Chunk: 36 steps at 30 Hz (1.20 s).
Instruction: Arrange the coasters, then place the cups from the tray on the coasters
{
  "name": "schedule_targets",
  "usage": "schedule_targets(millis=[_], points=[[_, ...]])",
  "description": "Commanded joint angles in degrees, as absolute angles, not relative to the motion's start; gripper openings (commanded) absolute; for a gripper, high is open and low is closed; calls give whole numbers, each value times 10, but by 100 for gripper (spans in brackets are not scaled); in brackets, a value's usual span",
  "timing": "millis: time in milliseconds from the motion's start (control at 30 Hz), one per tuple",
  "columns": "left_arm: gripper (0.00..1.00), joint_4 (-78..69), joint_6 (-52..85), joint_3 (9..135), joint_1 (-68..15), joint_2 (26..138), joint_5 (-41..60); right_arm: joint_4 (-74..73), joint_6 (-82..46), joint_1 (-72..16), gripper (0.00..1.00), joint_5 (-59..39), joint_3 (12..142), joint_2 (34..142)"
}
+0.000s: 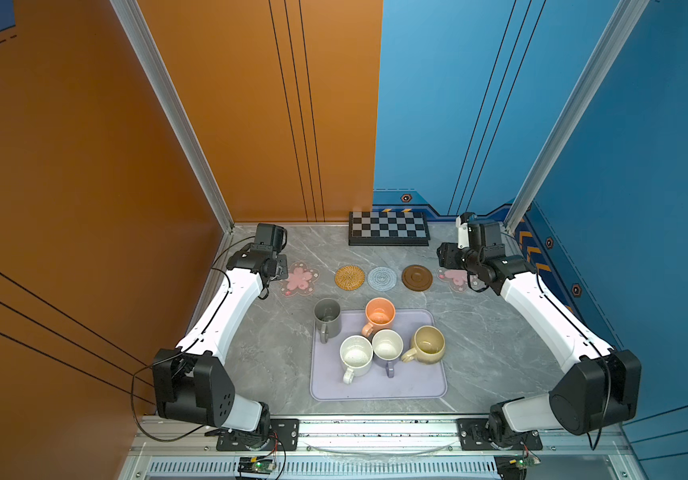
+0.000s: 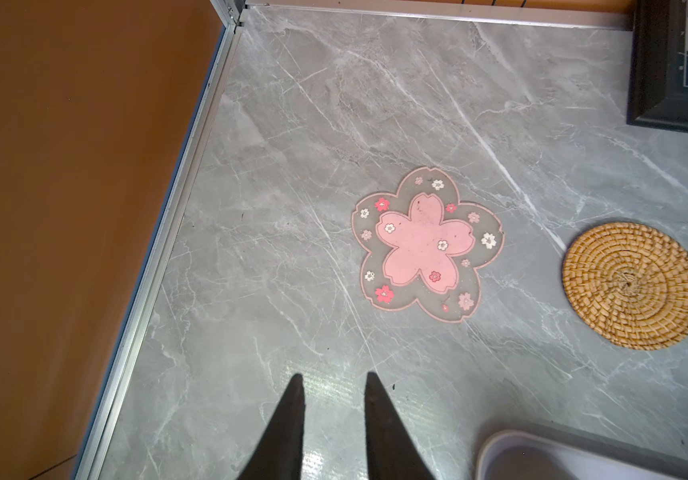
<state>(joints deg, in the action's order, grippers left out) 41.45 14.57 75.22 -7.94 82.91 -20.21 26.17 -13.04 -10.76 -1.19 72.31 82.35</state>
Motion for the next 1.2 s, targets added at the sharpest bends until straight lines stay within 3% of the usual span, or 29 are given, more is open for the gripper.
schedule_targets(millis=[0, 200, 400, 1167], points=[[27, 426, 154, 745, -78, 812, -211, 322, -109, -86, 63, -5, 717, 855], [27, 426, 173, 747, -73, 820, -203, 352, -112, -70, 41, -39, 739, 956], [27, 426, 182, 749, -67, 831, -202, 353, -123, -65, 33, -47, 778, 1052], [26, 425, 195, 746, -57, 858, -204, 348, -147, -53, 32, -58, 856, 1203]])
